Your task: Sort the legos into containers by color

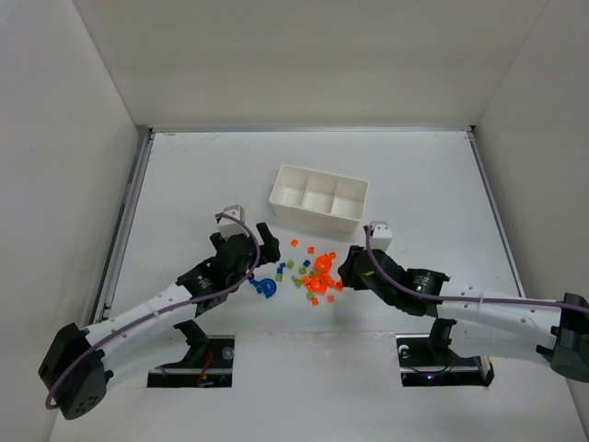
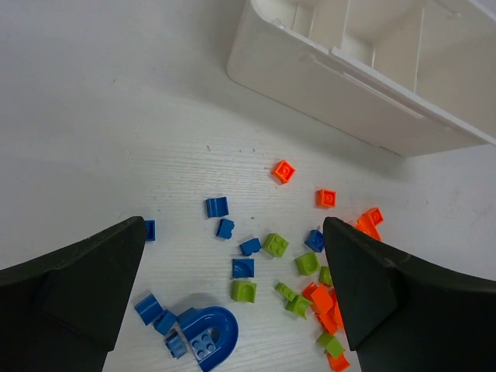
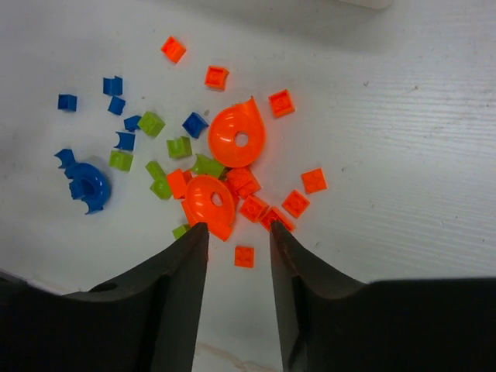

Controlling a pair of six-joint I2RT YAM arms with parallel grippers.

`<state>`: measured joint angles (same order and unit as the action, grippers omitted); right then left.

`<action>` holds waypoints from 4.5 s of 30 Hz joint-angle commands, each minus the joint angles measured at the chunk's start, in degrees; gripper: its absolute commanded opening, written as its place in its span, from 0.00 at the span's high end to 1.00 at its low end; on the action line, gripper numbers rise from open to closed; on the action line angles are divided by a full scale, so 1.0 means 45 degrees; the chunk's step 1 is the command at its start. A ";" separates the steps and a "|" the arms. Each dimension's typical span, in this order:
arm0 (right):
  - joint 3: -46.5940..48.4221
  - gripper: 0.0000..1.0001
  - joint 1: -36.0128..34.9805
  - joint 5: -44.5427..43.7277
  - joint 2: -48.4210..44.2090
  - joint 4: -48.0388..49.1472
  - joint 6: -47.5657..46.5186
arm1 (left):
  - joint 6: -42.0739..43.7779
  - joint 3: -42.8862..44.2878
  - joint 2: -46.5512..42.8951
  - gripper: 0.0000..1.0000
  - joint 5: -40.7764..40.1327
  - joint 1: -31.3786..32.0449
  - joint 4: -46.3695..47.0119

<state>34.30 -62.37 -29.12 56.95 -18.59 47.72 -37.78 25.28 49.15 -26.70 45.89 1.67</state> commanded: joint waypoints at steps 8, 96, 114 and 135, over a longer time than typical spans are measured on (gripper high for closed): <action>-0.0845 0.90 0.0256 0.1471 -0.0214 0.1884 -0.0624 | -0.0489 0.0107 0.1540 0.00 -0.0003 0.0456 0.3767; 0.7655 0.49 0.4535 0.3464 0.8931 0.6356 -0.5352 | -0.4046 -0.0560 0.0933 0.73 -0.0395 0.2936 -0.3360; 0.3686 0.48 0.3655 0.3366 0.5764 0.6982 -0.4668 | -0.4671 0.0339 0.4020 0.71 -0.2270 0.4206 -0.3144; 0.0972 0.48 0.3752 0.3075 0.3030 0.6924 -0.4336 | -0.4066 0.0886 0.2518 0.89 -0.3090 0.4578 -0.3672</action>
<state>39.92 -45.47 -13.78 73.36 9.50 27.27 -56.62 26.15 64.03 -38.06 65.87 -13.13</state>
